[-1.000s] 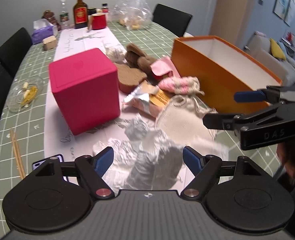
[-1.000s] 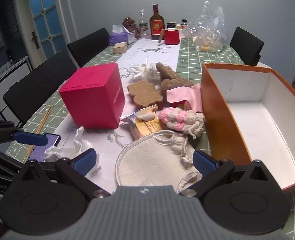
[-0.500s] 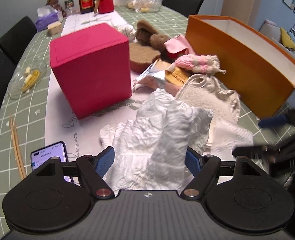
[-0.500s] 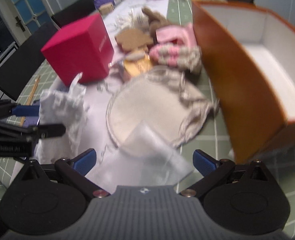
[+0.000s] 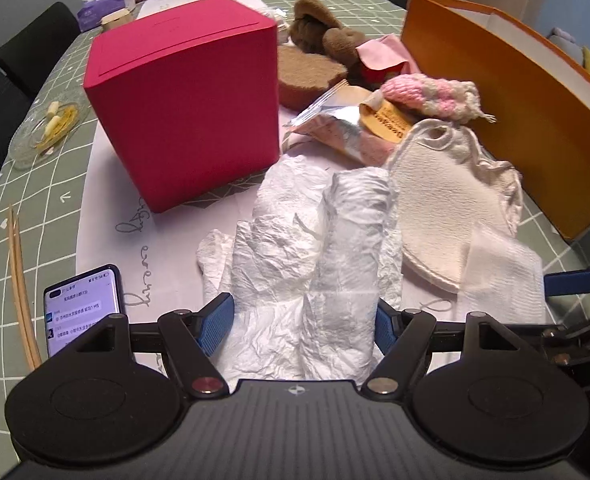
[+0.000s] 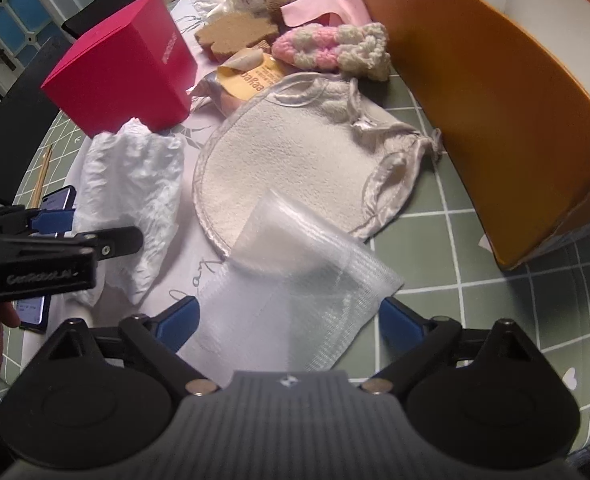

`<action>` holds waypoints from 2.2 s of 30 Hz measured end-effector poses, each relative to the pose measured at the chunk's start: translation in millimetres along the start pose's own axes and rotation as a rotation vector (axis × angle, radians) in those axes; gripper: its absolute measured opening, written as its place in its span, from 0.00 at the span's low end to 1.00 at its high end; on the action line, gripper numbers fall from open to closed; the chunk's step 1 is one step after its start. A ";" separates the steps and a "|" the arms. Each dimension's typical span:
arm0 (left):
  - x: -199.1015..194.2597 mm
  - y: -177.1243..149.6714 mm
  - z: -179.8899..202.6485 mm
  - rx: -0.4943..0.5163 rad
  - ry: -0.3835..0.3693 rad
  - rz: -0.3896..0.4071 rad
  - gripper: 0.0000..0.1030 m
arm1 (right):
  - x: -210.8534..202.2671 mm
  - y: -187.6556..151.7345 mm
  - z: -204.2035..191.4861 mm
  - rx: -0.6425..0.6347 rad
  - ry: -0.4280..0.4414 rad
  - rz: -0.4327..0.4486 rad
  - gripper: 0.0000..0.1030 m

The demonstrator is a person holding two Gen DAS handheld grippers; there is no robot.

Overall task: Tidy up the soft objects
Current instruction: 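Grasp the crumpled white tissue with the left gripper while the right gripper grasps the clear plastic sheet, then carry the tissue and plastic sheet into the orange box and release both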

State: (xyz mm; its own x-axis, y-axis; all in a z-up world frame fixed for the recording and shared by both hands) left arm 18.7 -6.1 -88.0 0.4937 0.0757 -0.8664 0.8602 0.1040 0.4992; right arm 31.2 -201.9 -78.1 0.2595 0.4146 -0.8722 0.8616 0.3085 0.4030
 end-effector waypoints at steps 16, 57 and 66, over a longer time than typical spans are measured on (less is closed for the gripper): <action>9.1 0.3 10.7 0.034 0.047 0.029 0.81 | 9.7 -6.5 -26.9 -0.188 -0.048 0.065 0.59; -62.4 23.2 -18.8 -0.094 -0.150 0.146 0.20 | -88.5 44.0 2.5 -0.118 0.133 0.377 0.00; -83.4 35.7 -9.3 -0.093 -0.177 0.215 0.20 | -117.9 64.2 19.2 -0.076 0.143 0.486 0.00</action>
State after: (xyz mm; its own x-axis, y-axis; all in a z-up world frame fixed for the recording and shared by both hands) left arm 7.1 0.5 2.2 0.6847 -0.0678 -0.7257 0.7224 0.1956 0.6633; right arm 64.2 -247.4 45.3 0.5555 0.6371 -0.5343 0.6204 0.1102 0.7765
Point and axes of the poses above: each gripper's, at about its wrist camera, not at the fingertips, and x roughly the way its jaws point, z to its right, y to its top, the point moved 1 cm from there along x, roughly the way its jaws point, and after that the axes turned 1 degree about y, right-handed, at the moved point
